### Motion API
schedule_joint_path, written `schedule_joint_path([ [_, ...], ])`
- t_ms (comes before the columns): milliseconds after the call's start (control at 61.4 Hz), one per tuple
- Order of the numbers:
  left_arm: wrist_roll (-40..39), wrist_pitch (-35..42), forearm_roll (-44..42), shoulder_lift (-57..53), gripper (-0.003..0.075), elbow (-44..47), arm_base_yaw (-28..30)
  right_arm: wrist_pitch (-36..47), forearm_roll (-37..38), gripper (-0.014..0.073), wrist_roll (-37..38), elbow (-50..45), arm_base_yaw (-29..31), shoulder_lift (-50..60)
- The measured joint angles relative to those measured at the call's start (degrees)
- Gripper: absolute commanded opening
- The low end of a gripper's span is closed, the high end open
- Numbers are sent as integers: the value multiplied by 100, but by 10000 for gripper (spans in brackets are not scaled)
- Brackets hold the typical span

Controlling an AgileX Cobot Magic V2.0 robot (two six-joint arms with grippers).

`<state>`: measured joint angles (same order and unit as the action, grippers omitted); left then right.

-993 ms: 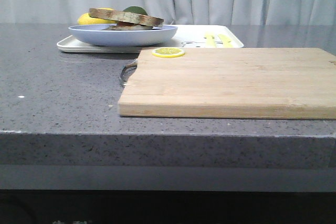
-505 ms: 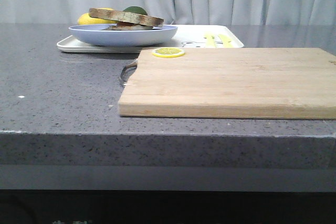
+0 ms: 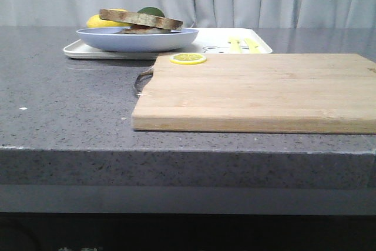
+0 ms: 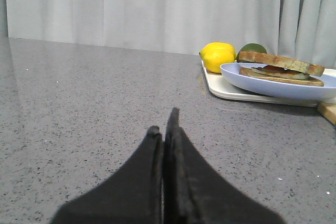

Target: Place bread and move sandwich to tray

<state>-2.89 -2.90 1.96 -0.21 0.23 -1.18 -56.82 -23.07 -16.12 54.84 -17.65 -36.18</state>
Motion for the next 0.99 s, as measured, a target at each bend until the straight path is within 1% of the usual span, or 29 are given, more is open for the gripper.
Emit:
schedule_joint_path([
  [65,0,0,0,0,-20,0,0,155,59,-69,0,-194,326,207],
  [163,0,0,0,0,-20,0,0,657,246,-69,0,-669,830,660],
  [261,0,0,0,0,-20,0,0,1503,461,-69,0,-1364,1129,1184],
  [358,0,0,0,0,-20,0,0,2360,555,-69,0,-2044,1252,1695],
  [488,0,0,0,0,-20,0,0,3541,577,-69,0,-3225,1300,2501],
  [586,0,0,0,0,-20,0,0,4150,577,-69,0,-4048,1410,2949],
  [716,0,0,0,0,-20,0,0,4655,577,-69,0,-4889,1537,3388],
  [847,0,0,0,0,-20,0,0,5062,567,-69,0,-5467,1580,3644],
  [993,0,0,0,0,-20,0,0,5211,535,-69,0,-5639,1714,3670],
])
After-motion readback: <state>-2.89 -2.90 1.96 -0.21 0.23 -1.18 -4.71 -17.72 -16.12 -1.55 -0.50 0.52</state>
